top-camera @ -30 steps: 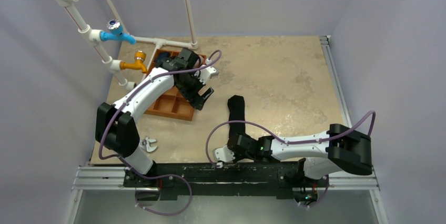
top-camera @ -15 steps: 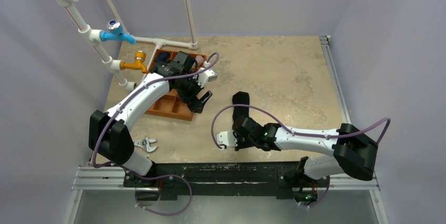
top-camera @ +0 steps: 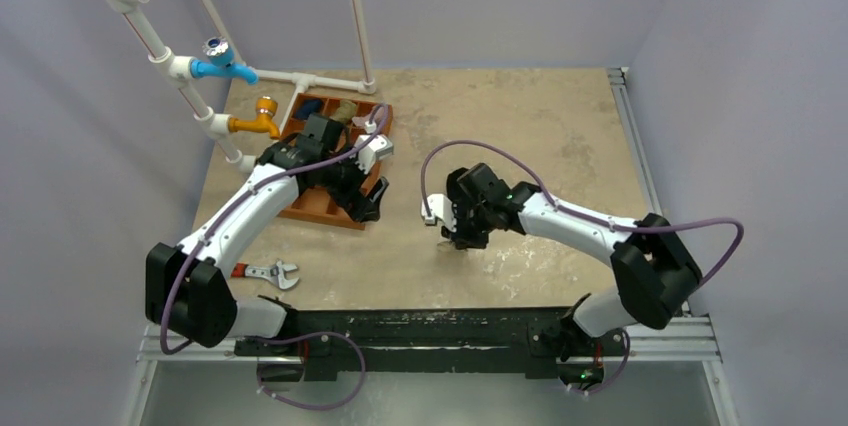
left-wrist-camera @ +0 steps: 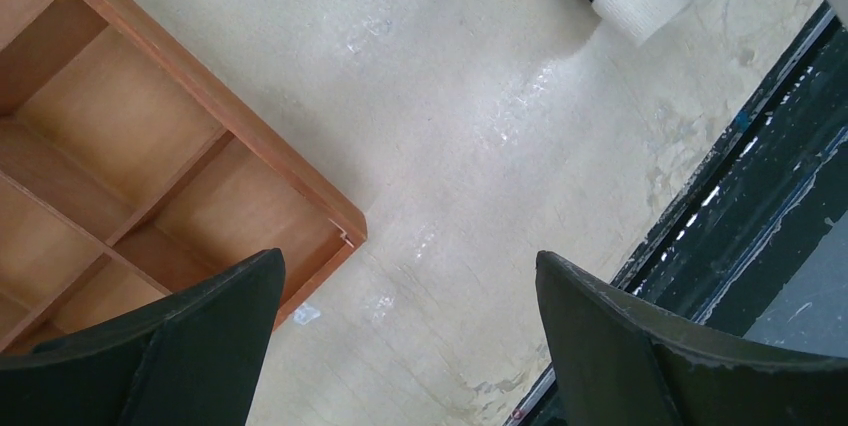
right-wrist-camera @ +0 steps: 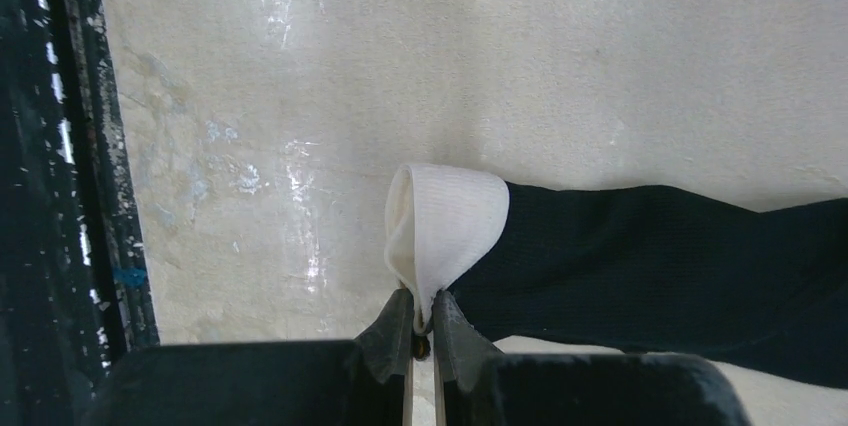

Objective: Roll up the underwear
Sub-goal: Roll the underwear to the center of the board.

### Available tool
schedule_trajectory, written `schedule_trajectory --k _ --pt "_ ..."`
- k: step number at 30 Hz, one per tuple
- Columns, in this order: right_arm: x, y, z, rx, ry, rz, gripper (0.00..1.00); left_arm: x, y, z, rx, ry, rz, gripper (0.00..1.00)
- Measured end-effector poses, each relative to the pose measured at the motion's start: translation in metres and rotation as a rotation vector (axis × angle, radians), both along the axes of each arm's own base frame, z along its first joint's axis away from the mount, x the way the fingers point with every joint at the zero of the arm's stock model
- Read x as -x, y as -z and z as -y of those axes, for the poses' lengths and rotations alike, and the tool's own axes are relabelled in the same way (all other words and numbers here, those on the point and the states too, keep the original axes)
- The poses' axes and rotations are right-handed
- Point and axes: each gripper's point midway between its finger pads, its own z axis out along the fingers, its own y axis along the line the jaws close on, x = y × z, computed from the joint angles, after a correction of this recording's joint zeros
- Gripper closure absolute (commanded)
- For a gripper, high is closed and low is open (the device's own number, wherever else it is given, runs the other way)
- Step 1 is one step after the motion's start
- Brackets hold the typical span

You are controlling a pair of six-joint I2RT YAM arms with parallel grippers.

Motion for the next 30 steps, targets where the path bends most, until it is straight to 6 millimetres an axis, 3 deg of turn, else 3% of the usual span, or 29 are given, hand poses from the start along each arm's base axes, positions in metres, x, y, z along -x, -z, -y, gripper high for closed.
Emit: schedule_trajectory --k 10,15,22,30 --pt "-0.021 0.015 0.008 -0.056 0.054 -0.341 1.0 0.022 -0.013 0.001 0.123 0.02 0.137 0.05" --pt "-0.024 0.02 0.004 -0.088 0.041 -0.489 1.0 0.027 -0.011 0.011 0.134 0.088 0.163 0.06" --pt "-0.012 0.029 0.007 -0.137 0.01 -0.736 1.0 0.057 0.004 0.063 0.117 0.354 0.2 0.06" --pt "0.02 0.029 0.019 -0.142 -0.014 -0.959 1.0 0.075 0.051 0.119 0.051 0.525 0.188 0.05"
